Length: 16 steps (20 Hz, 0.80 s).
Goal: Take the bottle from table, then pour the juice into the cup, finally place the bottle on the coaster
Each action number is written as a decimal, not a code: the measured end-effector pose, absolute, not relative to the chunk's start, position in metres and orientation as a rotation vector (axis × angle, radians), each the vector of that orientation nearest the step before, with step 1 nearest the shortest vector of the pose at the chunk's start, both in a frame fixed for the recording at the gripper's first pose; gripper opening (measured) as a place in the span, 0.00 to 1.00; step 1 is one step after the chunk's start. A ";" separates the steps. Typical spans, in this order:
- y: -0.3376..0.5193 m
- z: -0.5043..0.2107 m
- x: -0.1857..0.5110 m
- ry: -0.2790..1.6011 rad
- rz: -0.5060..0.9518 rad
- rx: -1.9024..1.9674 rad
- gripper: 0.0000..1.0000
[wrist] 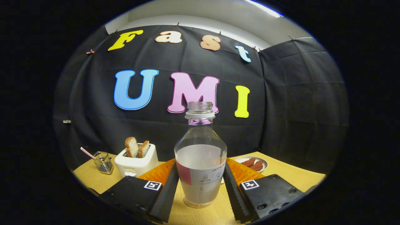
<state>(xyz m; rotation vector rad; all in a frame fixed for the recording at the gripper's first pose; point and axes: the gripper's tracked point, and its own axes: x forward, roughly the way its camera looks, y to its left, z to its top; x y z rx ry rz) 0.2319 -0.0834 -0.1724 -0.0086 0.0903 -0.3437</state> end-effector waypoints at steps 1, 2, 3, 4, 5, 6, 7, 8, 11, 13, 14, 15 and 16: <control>-0.083 -0.183 0.240 0.100 -0.346 -0.007 0.77; -0.081 -0.195 0.248 0.112 -0.344 0.002 0.77; -0.079 -0.209 0.256 0.129 -0.343 0.013 0.77; -0.078 -0.223 0.262 0.145 -0.343 0.025 0.77; -0.078 -0.235 0.266 0.157 -0.347 0.031 0.77; -0.080 -0.246 0.270 0.167 -0.356 0.031 0.77; -0.082 -0.254 0.274 0.173 -0.364 0.029 0.77; -0.085 -0.259 0.275 0.174 -0.375 0.029 0.77; -0.091 -0.276 0.282 0.181 -0.393 0.031 0.77; -0.094 -0.286 0.283 0.193 -0.397 0.031 0.77; -0.095 -0.288 0.286 0.192 -0.397 0.035 0.77; -0.096 -0.290 0.287 0.193 -0.401 0.038 0.77; -0.099 -0.292 0.288 0.194 -0.405 0.038 0.77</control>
